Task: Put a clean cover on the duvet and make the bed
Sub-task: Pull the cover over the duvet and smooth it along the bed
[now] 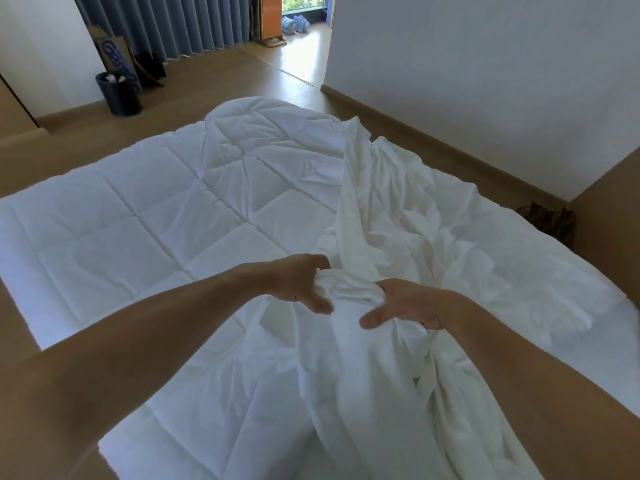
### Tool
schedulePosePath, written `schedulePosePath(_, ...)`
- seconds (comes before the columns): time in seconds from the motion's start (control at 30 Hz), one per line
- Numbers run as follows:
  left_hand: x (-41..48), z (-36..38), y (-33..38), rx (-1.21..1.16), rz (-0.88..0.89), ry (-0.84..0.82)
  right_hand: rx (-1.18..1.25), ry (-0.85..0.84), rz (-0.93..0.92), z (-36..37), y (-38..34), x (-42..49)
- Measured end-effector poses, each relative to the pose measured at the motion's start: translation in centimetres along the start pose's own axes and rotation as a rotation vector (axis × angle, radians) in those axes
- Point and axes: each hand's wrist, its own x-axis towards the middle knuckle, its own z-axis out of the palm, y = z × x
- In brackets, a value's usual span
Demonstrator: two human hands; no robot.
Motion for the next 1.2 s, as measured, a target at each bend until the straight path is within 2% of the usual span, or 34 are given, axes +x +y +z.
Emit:
schedulePosePath(0.1, 0.1, 0.6, -0.2, 0.112, -0.026, -0.013, -0.128, 0.106, 0.023, 0.1, 0.2, 0.4)
schedulePosePath(0.17, -0.2, 1.2, 0.3, 0.049, 0.021, -0.049, -0.089, 0.179, -0.008, 0.0, -0.1, 0.5)
schedulePosePath(0.27, -0.6, 2.1, 2.0, -0.070, 0.062, 0.016, -0.106, 0.168, -0.028, -0.1, -0.7, 0.5)
schedulePosePath(0.43, -0.1, 4.3, 3.5, -0.058, 0.026, 0.099, -0.182, 0.174, -0.027, 0.1, -1.1, 0.7)
schedulePosePath(0.63, -0.5, 3.6, 1.8, 0.124, -0.089, -0.129, -0.366, 0.020, 0.058, 1.2, -1.5, 0.6)
schedulePosePath(0.73, -0.9, 2.3, 1.6, 0.073, -0.139, -0.150, -0.360, 0.061, 0.007, 1.7, -2.1, 0.9)
schedulePosePath(0.93, -1.9, 0.9, 0.8, -0.233, -0.130, -0.196, -0.207, 0.037, -0.073, 1.9, -2.1, 1.0)
schedulePosePath(1.03, -2.2, 1.2, 0.7, -0.348, -0.111, -0.172, -0.168, 0.036, -0.071, 2.0, -1.9, 0.9)
schedulePosePath(1.1, -2.3, 1.5, 0.7, -0.451, -0.118, -0.177, -0.056, 0.032, -0.039, 1.9, -1.6, 0.8)
schedulePosePath(1.13, -2.3, 1.5, 0.8, -0.451, -0.111, -0.205, -0.014, 0.012, -0.012, 1.8, -1.5, 0.7)
schedulePosePath(1.2, -2.2, 1.4, 1.2, -0.268, -0.069, -0.271, -0.089, -0.074, 0.022, 1.8, -1.3, 0.3)
